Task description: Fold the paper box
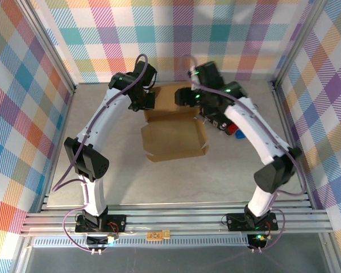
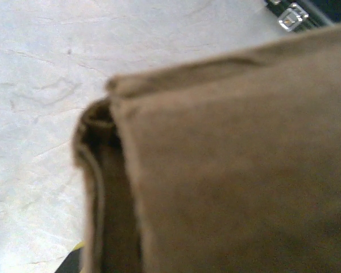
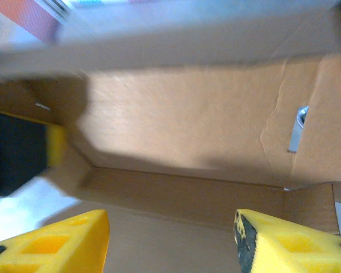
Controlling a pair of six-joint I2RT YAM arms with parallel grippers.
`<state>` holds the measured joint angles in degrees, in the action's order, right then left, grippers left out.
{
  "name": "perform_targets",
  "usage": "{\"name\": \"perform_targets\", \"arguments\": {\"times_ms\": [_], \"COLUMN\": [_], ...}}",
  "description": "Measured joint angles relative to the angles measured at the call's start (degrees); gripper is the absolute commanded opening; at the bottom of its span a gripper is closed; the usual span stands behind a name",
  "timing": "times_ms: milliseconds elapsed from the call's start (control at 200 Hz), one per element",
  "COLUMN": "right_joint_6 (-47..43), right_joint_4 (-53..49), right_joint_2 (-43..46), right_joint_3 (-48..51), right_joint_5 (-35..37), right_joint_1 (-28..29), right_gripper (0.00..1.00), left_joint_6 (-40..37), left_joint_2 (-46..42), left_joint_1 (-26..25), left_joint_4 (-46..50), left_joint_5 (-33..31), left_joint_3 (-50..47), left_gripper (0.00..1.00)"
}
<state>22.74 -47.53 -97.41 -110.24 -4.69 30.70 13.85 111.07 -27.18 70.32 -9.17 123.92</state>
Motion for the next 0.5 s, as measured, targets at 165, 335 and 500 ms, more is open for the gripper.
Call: {"name": "perform_targets", "arguments": {"times_ms": [165, 335, 500], "right_joint_6": [7.69, 15.82, 18.84], "right_joint_4": [11.74, 23.28, 32.46], "right_joint_2": [10.78, 14.45, 9.57], "right_joint_3": [6.36, 18.99, 29.24], "right_joint_5": [-18.71, -30.99, -42.64], "right_joint_1": [-17.79, -30.73, -33.18], "right_gripper": [0.64, 0.55, 0.48], "left_joint_6": [0.33, 1.14, 1.55], "left_joint_2": [0.00, 0.00, 0.79], "left_joint_1": [0.33, 0.74, 1.05], "left_joint_4": [-0.59, -1.86, -2.10], "left_joint_5": [5.22, 11.17, 16.17], "left_joint_3": [-0.02, -0.02, -0.02], "left_gripper": [0.00, 0.00, 0.00]}}
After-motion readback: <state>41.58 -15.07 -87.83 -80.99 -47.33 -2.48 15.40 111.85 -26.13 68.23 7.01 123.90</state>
